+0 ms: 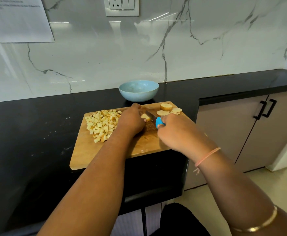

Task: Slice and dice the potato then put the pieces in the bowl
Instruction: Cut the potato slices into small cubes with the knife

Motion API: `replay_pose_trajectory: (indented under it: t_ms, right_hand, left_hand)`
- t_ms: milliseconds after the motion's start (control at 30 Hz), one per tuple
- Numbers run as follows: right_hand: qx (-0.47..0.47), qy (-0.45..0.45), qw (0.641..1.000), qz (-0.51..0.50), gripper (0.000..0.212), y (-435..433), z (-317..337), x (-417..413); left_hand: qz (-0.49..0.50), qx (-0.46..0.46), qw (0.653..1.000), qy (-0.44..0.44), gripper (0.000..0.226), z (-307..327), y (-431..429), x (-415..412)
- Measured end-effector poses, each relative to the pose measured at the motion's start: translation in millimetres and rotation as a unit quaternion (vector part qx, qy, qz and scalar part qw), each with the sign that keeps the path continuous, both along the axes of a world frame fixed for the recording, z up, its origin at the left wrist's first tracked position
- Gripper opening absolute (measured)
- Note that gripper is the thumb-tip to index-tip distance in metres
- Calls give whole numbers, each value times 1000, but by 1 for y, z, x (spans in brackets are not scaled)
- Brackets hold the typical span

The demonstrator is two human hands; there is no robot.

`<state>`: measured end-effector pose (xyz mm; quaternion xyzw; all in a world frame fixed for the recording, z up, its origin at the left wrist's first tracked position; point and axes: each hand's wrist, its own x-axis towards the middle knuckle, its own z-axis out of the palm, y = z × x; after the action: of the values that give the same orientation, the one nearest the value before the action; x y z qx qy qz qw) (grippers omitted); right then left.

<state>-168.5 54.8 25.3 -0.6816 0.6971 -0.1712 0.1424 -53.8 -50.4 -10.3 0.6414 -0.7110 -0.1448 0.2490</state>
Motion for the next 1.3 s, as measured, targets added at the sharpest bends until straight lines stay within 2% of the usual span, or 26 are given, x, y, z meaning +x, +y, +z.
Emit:
replay_pose_trajectory:
  t_ms: [133,267,400,533,800,1000,1133,1300]
  right_hand:
    - [19,9,1000,-4,29,-9,2,8]
    - [29,13,999,2,10,-20,14,16]
    - [42,3,999,15,8,-15,21,10]
    - [52,12,998,20,39,3,15,2]
    - [33,26,999,14,40,30,7,-11]
    - [-8,-13,1000,15,40,24,7,-7]
    - [4,-4,1000,17,40,11,-1,4]
    - [10,31,999,9,40,-2,-3,20]
  left_hand:
    - [-3,-5,1000,-16,54,-1,-1,1]
    - [-12,-13,1000,-20,47,1,-1,2]
    - [1,-23,1000,-20,46,0,0,0]
    - [12,-19,1000,-9,43,-2,0,-2]
    - [3,-26,1000,7,41,-3,0,-1]
    - [7,-6,1000,12,52,-1,2,1]
    - [6,2,1000,25,64,0,3,1]
    - [4,5,1000,27,66,0,2,1]
